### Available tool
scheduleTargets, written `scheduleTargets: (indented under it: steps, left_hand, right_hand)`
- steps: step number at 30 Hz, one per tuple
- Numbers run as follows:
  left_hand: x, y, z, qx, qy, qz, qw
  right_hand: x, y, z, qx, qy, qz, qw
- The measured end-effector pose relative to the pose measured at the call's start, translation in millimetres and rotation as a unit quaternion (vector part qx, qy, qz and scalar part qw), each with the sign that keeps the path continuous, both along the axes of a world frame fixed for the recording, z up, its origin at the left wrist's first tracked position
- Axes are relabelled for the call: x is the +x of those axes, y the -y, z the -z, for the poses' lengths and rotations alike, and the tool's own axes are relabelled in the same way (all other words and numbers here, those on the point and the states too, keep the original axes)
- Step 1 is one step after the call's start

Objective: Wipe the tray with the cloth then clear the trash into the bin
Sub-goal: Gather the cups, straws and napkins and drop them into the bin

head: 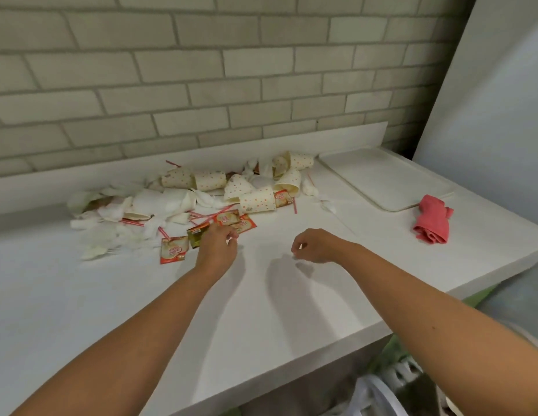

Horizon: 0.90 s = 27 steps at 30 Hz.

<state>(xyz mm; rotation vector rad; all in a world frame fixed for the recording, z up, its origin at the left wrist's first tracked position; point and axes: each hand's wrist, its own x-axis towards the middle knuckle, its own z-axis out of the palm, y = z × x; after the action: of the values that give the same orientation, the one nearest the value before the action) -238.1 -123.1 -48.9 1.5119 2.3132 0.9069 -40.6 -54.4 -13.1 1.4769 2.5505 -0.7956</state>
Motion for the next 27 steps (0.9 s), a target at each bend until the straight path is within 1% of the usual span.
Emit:
scheduleTargets:
  steps: [4, 8, 12, 17, 20, 22, 24, 27]
  left_hand:
    - [-57, 8, 4, -0.057, -0.043, -0.05, 0.996]
    - [-93, 12, 2, -0.094, -0.063, -0.062, 0.992]
    - [-114, 10, 2, -0.146, -0.083, -0.049, 0.985]
    - [-130, 7, 3, -0.185, -0.074, -0.027, 0.98]
    - [-137, 4, 4, -0.217, -0.084, 0.003, 0.973]
    - [-143, 3, 5, -0.24, -0.102, 0.021, 0.965]
    - [-146, 2, 5, -0.26, -0.117, 0.028, 0.958]
    - [-148, -1, 5, -0.28, -0.088, 0.033, 0.955]
  right_hand:
    - [-48, -7, 14, 0.032, -0.01, -0.025, 0.999]
    - [-92, -16, 27, 0.061, -0.017, -0.022, 0.998]
    - [-125, -27, 35, 0.096, -0.02, -0.031, 0.995]
    - [-159, -37, 40, 0.119, -0.018, -0.032, 0.992]
    - [-170, -41, 47, 0.107, 0.021, -0.036, 0.993]
    - [-175, -41, 51, 0.115, 0.048, -0.02, 0.992]
    - [-180, -44, 53, 0.131, 0.04, 0.014, 0.99]
    - [-183, -50, 55, 0.136, 0.019, 0.075, 0.988]
